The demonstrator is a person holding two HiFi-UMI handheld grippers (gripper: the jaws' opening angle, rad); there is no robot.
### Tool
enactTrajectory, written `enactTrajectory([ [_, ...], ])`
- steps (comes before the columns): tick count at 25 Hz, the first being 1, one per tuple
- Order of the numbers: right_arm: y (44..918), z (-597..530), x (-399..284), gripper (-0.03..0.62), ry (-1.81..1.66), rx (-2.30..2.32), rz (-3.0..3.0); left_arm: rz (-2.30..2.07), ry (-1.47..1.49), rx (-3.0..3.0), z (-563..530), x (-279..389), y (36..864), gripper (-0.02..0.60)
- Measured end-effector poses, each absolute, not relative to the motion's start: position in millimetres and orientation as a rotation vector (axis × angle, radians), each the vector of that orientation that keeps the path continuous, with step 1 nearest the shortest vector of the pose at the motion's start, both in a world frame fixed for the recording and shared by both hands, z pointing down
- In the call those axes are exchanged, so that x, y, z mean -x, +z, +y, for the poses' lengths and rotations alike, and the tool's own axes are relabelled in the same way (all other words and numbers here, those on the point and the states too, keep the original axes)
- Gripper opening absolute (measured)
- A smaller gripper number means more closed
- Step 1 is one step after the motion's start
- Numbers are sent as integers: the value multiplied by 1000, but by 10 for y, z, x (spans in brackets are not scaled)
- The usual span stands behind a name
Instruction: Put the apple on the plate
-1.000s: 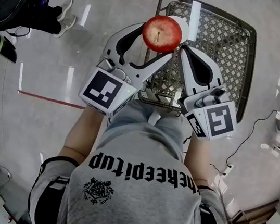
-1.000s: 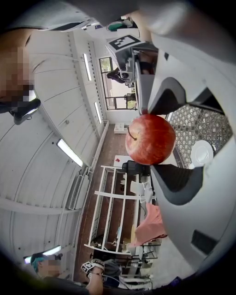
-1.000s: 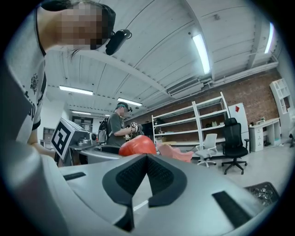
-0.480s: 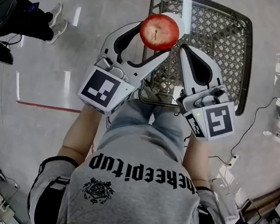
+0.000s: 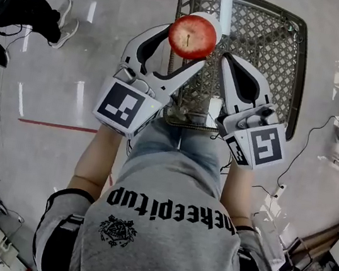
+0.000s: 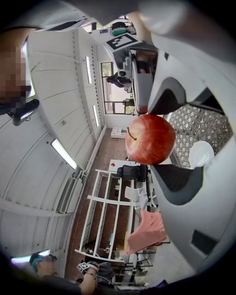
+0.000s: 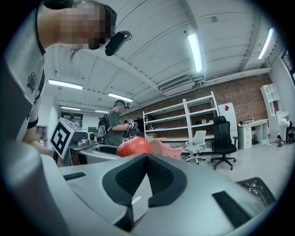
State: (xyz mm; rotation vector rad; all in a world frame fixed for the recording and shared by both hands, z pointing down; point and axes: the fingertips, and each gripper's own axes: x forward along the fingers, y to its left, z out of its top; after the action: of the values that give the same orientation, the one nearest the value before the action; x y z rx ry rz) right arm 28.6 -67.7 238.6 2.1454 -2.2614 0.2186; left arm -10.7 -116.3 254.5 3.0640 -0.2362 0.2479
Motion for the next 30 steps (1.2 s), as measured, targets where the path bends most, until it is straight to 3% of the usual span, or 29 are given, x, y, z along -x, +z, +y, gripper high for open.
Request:
enactTrajectory([
  [30, 3223, -1434, -1166, -2, 361, -1977, -2330, -391, 478, -2909, -1746, -721, 3666, 377],
])
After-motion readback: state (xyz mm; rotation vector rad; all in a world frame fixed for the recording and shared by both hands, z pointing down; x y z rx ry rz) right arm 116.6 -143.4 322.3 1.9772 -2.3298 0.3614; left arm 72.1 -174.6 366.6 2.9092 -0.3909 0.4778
